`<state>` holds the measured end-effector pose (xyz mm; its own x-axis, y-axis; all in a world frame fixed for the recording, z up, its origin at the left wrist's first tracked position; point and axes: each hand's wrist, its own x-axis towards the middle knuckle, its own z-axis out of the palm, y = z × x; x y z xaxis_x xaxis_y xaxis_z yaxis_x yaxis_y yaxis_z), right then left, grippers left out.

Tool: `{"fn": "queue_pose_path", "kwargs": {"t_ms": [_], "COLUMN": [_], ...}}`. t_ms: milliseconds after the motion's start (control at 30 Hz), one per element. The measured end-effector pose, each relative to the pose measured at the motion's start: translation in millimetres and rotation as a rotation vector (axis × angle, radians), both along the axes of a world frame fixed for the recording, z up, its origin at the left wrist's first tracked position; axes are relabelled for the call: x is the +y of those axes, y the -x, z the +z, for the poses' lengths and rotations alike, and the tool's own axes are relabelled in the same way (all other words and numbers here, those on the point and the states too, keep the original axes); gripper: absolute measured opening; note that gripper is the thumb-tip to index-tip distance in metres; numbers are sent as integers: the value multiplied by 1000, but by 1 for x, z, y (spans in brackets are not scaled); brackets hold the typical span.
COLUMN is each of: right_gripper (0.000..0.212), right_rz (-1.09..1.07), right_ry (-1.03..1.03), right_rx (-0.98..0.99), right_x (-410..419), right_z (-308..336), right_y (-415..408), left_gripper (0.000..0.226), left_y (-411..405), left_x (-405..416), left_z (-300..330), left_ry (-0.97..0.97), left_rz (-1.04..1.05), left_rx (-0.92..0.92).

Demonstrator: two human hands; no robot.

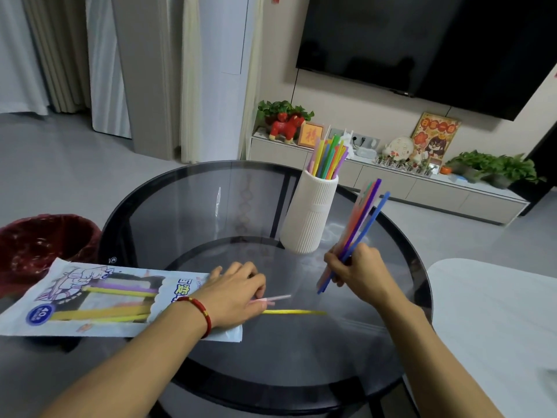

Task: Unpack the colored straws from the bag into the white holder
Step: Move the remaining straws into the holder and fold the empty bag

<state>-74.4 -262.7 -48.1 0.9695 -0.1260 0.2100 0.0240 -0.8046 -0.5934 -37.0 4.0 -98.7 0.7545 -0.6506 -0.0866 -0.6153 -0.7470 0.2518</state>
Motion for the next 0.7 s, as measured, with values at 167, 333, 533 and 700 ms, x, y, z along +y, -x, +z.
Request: {"fn": "queue_pose_path", "kwargs": {"t_ms": [167,333,533,700], "right_gripper": [18,13,15,28], "right_rz": [-96,-204,-269,-238], "right_ry": [-245,-773,-447,-154], "right_rx": [-172,-480,-560,-367], "right_x": [5,13,19,23], "right_z": [15,74,105,116], "right_y": [0,-32,-74,-98], "left_gripper": [28,26,29,37], "left_y": [2,5,3,0], "left_x": [-4,-11,-10,-10], "left_z": [-1,1,0,-3], "left_ry": [-2,-36,-44,-62], "left_rz": [9,28,21,20], "left_rx": [7,0,3,-2]}}
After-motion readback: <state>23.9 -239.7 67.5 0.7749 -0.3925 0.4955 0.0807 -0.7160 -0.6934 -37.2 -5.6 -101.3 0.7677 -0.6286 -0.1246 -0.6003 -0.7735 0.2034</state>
